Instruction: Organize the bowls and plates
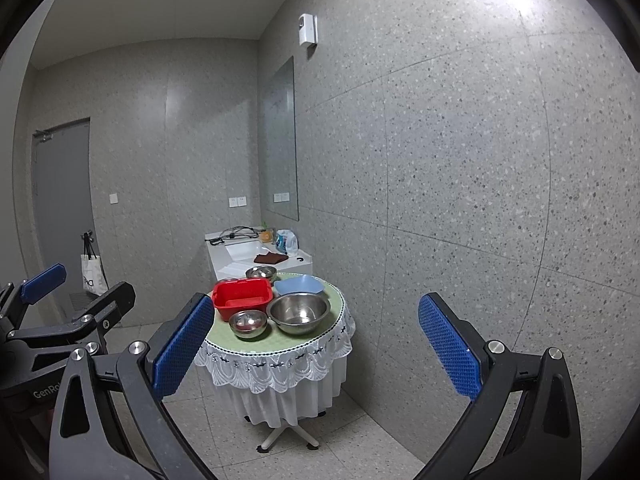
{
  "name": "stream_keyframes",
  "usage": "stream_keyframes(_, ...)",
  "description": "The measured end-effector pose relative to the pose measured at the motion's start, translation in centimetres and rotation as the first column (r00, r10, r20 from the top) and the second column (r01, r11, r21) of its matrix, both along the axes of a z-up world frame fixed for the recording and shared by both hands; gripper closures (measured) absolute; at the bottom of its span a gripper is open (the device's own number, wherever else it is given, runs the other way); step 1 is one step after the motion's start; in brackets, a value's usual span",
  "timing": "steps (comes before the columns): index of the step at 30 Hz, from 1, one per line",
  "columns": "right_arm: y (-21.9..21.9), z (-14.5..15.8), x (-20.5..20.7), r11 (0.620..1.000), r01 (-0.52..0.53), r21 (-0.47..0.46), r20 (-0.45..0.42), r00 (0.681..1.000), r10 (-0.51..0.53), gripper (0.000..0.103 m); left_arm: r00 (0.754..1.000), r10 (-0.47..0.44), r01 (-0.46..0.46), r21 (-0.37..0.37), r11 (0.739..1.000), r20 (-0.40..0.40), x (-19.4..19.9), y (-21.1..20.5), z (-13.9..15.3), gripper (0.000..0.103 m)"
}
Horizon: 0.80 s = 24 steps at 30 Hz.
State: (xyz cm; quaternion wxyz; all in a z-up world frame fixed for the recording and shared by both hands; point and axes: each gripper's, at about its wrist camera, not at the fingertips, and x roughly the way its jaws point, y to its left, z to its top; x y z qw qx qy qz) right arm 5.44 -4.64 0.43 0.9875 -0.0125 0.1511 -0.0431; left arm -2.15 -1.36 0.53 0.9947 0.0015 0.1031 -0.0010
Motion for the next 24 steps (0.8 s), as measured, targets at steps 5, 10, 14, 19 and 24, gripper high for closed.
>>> stream_keyframes(5, -0.3, -0.1, 0.0, 1.0, -0.004, 0.003, 0.001, 1.0, 0.004, 0.0, 1.0, 0.006, -0.006, 0.003, 1.0, -0.001, 0.0, -0.5, 0.0, 0.001)
stream_keyframes(10, -0.7, 0.0, 0.1, 1.0, -0.01, 0.007, 0.0, 1.0, 0.01, 0.0, 1.0, 0.013, -0.013, 0.008, 1.0, -0.003, 0.2, -1.1, 0.0, 0.001)
stream_keyframes(14, -1.1, -0.1, 0.4, 1.0, -0.015, 0.009, -0.002, 1.0, 0.015, 0.0, 1.0, 0.018, -0.018, 0.009, 1.0, -0.007, 0.6, -1.6, -0.1, 0.001)
stream_keyframes(19, -1.4, -0.3, 0.8, 1.0, -0.023, 0.012, -0.003, 1.0, 0.023, 0.0, 1.0, 0.028, -0.028, 0.01, 1.0, -0.008, 1.1, -2.2, -0.2, 0.001)
stream_keyframes(24, -2.0, -0.5, 1.3, 0.999, -0.033, 0.017, -0.006, 0.999, 0.033, 0.0, 0.999, 0.036, -0.036, 0.009, 0.999, -0.011, 1.8, -2.5, -0.5, 0.001)
